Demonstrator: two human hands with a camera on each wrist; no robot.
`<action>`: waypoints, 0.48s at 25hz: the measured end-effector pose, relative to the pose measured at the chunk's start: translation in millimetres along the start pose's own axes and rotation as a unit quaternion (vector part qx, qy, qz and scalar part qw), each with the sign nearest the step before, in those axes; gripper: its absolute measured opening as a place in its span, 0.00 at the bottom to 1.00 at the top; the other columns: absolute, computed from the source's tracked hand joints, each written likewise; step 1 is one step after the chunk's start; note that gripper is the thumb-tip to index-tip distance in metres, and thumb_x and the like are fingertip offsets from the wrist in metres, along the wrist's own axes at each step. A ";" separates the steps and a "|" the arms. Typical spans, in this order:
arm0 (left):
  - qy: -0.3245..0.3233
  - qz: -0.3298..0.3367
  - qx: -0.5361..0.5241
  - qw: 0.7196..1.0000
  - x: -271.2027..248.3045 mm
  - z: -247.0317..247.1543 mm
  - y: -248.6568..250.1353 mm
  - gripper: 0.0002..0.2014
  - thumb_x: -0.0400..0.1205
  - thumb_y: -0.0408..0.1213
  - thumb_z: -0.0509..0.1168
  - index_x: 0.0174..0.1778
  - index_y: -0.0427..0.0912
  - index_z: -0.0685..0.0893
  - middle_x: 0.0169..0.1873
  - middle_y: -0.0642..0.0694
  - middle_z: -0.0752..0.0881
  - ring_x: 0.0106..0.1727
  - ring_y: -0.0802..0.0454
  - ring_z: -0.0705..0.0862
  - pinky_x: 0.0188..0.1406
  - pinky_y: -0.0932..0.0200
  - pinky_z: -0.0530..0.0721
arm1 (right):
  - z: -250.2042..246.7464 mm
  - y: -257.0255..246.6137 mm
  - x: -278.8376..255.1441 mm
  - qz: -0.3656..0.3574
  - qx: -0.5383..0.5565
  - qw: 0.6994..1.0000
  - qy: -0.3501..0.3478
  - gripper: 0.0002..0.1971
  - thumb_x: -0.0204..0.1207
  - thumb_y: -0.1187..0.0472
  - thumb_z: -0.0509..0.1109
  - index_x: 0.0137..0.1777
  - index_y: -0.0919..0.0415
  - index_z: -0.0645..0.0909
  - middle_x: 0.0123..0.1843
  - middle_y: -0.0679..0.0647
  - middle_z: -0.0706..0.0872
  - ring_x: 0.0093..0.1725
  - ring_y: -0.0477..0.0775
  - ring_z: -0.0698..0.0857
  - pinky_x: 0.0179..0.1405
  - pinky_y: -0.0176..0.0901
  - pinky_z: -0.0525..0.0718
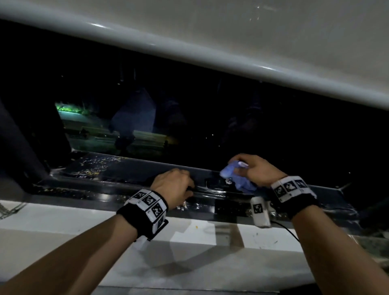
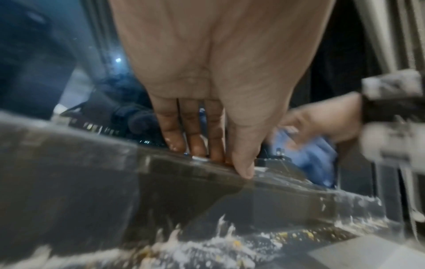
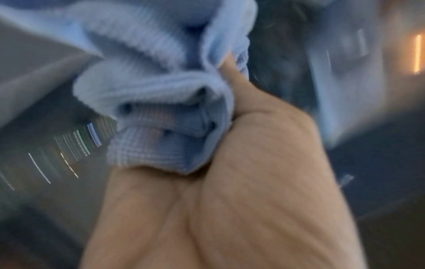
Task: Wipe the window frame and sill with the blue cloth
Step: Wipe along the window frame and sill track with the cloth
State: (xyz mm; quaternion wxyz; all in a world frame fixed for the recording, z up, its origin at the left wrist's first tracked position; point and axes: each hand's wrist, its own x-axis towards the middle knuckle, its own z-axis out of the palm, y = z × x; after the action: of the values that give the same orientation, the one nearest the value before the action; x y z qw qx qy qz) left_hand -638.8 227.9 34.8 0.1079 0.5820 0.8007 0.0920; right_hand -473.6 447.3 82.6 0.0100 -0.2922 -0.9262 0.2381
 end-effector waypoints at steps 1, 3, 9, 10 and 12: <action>0.005 -0.007 -0.005 1.000 3.3 1.7 -2.3 0.16 0.81 0.53 0.66 0.64 0.59 0.85 0.63 0.57 0.82 0.68 0.50 0.79 0.65 0.52 0.80 | -5.6 14.1 -5.2 0.022 -0.086 0.996 0.012 0.05 0.80 0.57 0.69 0.52 0.45 0.82 0.48 0.43 0.86 0.42 0.44 0.81 0.44 0.39 0.76; 0.012 -0.016 -0.016 1.000 4.0 2.7 -7.3 0.16 0.80 0.55 0.68 0.63 0.60 0.86 0.62 0.60 0.83 0.67 0.52 0.81 0.64 0.52 0.80 | -8.2 27.9 -12.5 0.065 -0.232 0.970 -0.008 0.05 0.79 0.58 0.65 0.51 0.47 0.80 0.51 0.51 0.87 0.37 0.47 0.77 0.36 0.39 0.72; 0.019 -0.027 -0.017 0.999 0.7 5.3 -0.9 0.15 0.81 0.54 0.68 0.63 0.60 0.86 0.61 0.60 0.83 0.66 0.51 0.81 0.62 0.52 0.80 | 2.4 -11.8 20.3 -0.048 -0.193 0.977 -0.081 0.06 0.81 0.59 0.65 0.50 0.54 0.84 0.46 0.50 0.85 0.46 0.51 0.84 0.42 0.43 0.78; 0.019 -0.027 -0.016 0.999 -0.3 5.3 -0.7 0.15 0.82 0.53 0.67 0.64 0.60 0.86 0.61 0.60 0.83 0.66 0.51 0.80 0.62 0.52 0.79 | 3.5 -17.5 23.1 -0.061 -0.198 0.974 -0.087 0.06 0.81 0.58 0.65 0.50 0.54 0.84 0.47 0.50 0.85 0.48 0.53 0.84 0.44 0.45 0.79; 0.019 -0.025 -0.015 0.999 -0.3 4.3 -0.7 0.15 0.82 0.53 0.67 0.64 0.59 0.86 0.62 0.59 0.83 0.66 0.51 0.80 0.61 0.52 0.79 | 8.5 -27.2 28.2 -0.066 -0.222 0.968 -0.098 0.06 0.82 0.57 0.65 0.50 0.52 0.83 0.46 0.49 0.84 0.48 0.53 0.85 0.41 0.43 0.78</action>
State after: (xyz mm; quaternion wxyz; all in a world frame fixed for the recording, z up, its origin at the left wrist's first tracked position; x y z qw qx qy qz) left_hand -638.2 227.5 30.5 0.1037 0.5579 0.8156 0.1126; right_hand -512.9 439.6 83.8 -0.1302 -0.2002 -0.9696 0.0527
